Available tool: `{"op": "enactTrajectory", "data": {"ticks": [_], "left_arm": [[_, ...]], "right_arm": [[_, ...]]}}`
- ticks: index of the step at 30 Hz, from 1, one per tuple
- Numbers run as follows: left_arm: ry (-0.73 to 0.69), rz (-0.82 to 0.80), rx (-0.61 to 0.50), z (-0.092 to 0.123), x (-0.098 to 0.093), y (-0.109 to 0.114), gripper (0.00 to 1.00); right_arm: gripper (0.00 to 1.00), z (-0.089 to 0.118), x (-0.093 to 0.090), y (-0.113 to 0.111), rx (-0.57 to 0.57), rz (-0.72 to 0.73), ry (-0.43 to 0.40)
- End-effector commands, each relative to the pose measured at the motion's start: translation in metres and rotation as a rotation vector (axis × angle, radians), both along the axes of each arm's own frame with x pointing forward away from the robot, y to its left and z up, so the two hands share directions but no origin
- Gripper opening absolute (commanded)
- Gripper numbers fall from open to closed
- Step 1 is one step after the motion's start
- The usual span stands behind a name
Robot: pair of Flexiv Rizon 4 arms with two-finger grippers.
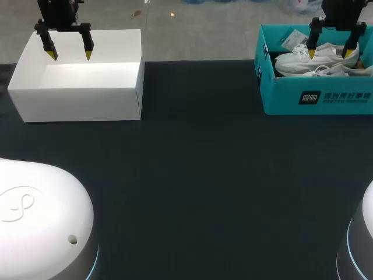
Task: Take the shoe out of the shoebox, open the shoe tongue, remove and reinsert the insole, then place the shoe into the shoebox
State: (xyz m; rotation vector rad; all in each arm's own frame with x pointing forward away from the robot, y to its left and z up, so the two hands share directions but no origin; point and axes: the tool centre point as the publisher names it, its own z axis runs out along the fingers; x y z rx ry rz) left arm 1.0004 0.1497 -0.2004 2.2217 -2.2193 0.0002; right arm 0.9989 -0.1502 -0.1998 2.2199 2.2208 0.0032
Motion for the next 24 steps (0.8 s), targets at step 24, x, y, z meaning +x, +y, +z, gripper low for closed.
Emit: {"op": "enactTrajectory", "data": {"ticks": [24], "left_arm": [[0.0, 0.0, 0.001, 0.0, 0.0, 0.0, 1.0]], "right_arm": [[1.0, -0.045, 0.041, -0.112, -0.122, -0.094, -0.152]]}}
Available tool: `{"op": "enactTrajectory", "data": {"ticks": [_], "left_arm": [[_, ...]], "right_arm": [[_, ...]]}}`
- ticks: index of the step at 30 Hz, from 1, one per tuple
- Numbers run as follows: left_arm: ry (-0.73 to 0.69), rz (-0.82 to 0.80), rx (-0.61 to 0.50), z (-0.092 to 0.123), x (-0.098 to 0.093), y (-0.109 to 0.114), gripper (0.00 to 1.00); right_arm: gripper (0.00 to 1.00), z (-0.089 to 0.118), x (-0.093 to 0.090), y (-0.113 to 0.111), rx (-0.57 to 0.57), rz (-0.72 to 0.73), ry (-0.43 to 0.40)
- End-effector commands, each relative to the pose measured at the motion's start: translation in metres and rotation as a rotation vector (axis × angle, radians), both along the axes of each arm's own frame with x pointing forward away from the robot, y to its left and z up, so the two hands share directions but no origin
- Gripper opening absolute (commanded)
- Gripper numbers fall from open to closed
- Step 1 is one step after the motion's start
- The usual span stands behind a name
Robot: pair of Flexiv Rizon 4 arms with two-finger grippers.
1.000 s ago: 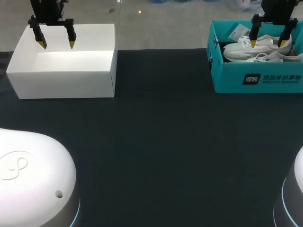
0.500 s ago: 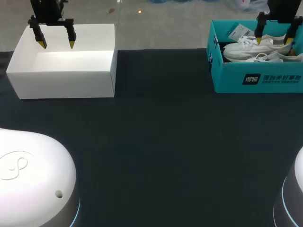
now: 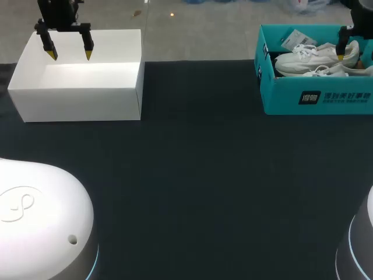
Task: Take the shoe out of the shoebox, open the shoe tongue, remove and reinsert the insole, then place the shoe into the shoebox
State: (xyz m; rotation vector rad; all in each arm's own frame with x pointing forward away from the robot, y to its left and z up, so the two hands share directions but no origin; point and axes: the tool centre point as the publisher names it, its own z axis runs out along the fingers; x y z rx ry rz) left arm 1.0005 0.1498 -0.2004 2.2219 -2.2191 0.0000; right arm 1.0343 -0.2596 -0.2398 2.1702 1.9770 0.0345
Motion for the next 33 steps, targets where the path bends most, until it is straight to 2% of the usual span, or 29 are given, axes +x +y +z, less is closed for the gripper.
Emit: {"op": "enactTrajectory", "data": {"ticks": [1, 15, 17, 25, 33], "left_arm": [[0.0, 0.0, 0.001, 0.0, 0.0, 0.0, 1.0], [0.0, 0.0, 0.001, 0.0, 0.0, 0.0, 1.0], [0.0, 0.0, 0.001, 0.0, 0.0, 0.0, 1.0], [0.0, 0.0, 0.001, 0.0, 0.0, 0.0, 1.0], [0.0, 0.0, 0.001, 0.0, 0.0, 0.0, 1.0]], "right_arm": [[1.0, -0.005, 0.006, -0.003, 0.008, -0.001, 0.008], [1.0, -0.005, 0.006, -0.003, 0.008, -0.001, 0.008], [1.0, -0.012, 0.012, -0.014, 0.016, -0.022, 0.027], [1.0, -0.036, 0.03, -0.057, -0.011, -0.063, 0.016], [1.0, -0.058, 0.043, -0.075, -0.003, -0.074, 0.011]]}}
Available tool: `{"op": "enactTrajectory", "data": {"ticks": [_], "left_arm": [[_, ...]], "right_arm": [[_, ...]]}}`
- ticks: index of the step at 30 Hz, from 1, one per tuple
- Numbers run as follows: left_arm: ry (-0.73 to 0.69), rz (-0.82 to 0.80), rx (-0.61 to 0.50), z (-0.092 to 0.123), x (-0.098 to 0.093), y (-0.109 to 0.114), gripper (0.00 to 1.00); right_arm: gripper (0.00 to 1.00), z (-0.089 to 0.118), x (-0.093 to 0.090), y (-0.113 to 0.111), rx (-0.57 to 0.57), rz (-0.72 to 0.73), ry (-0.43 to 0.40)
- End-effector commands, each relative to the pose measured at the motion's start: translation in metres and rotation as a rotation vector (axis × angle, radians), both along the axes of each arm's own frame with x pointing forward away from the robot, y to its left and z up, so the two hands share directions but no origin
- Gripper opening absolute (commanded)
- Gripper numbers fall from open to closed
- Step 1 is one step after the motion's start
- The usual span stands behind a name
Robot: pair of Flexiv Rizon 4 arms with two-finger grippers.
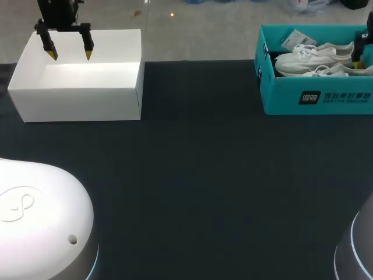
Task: Take the shoe out of the shoebox, open the shoe tongue, remove and reinsert the insole, then place the shoe into the shoebox
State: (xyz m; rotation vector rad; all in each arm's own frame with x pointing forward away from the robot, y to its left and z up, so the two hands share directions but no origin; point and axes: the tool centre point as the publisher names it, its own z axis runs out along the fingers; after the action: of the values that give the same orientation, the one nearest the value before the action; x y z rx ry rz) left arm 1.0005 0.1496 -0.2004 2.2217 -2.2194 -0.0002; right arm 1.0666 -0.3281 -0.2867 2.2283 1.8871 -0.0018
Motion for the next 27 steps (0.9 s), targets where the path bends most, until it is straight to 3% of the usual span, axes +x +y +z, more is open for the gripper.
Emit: {"op": "enactTrajectory", "data": {"ticks": [1, 12, 19, 20, 21, 22, 23, 27], "left_arm": [[0.0, 0.0, 0.001, 0.0, 0.0, 0.0, 1.0], [0.0, 0.0, 0.001, 0.0, 0.0, 0.0, 1.0], [0.0, 0.0, 0.001, 0.0, 0.0, 0.0, 1.0], [0.0, 0.0, 0.001, 0.0, 0.0, 0.0, 1.0], [0.0, 0.0, 0.001, 0.0, 0.0, 0.0, 1.0], [0.0, 0.0, 0.001, 0.0, 0.0, 0.0, 1.0], [0.0, 0.0, 0.001, 0.0, 0.0, 0.0, 1.0], [0.0, 0.0, 0.001, 0.0, 0.0, 0.0, 1.0]], "right_arm": [[1.0, -0.015, 0.012, -0.008, 0.02, 0.003, 0.008], [1.0, -0.061, 0.013, -0.015, -0.003, 0.052, 0.079], [1.0, -0.079, 0.014, -0.017, -0.019, 0.038, 0.107], [0.91, -0.081, 0.014, -0.018, -0.022, 0.033, 0.106], [0.62, -0.082, 0.015, -0.02, -0.026, 0.02, 0.111], [0.47, -0.082, 0.015, -0.021, -0.026, 0.01, 0.112], [0.37, -0.082, 0.016, -0.022, -0.025, 0.005, 0.111], [0.17, -0.083, 0.016, -0.026, -0.03, -0.011, 0.114]]}}
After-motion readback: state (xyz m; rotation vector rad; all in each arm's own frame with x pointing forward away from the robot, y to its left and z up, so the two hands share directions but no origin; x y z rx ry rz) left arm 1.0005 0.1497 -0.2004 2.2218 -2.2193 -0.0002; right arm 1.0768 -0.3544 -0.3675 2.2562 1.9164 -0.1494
